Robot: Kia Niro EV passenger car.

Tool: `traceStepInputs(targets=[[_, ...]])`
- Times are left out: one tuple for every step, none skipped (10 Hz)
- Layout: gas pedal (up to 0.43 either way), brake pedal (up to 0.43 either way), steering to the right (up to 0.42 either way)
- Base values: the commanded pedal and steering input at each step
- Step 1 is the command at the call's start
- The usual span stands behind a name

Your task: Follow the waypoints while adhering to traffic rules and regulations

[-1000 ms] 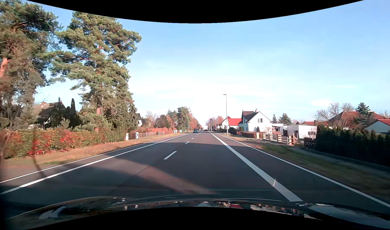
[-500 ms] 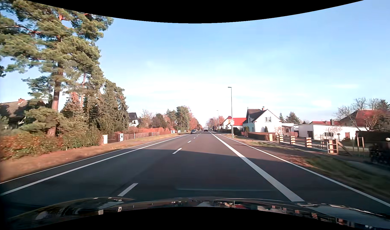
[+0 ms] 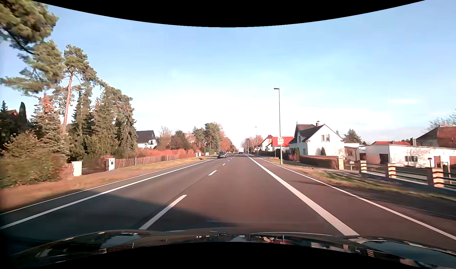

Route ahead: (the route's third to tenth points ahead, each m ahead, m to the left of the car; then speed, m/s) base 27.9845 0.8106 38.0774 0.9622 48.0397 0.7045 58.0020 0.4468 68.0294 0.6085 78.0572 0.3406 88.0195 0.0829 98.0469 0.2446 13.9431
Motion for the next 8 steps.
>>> traceStepInputs(targets=[[0.11, 0.0, -0.001], [0.11, 0.0, -0.001], [0.11, 0.0, -0.001], [0.11, 0.0, -0.002], [0.11, 0.0, -0.001], [0.11, 0.0, -0.002], [0.11, 0.0, -0.001], [0.11, 0.0, -0.001]])
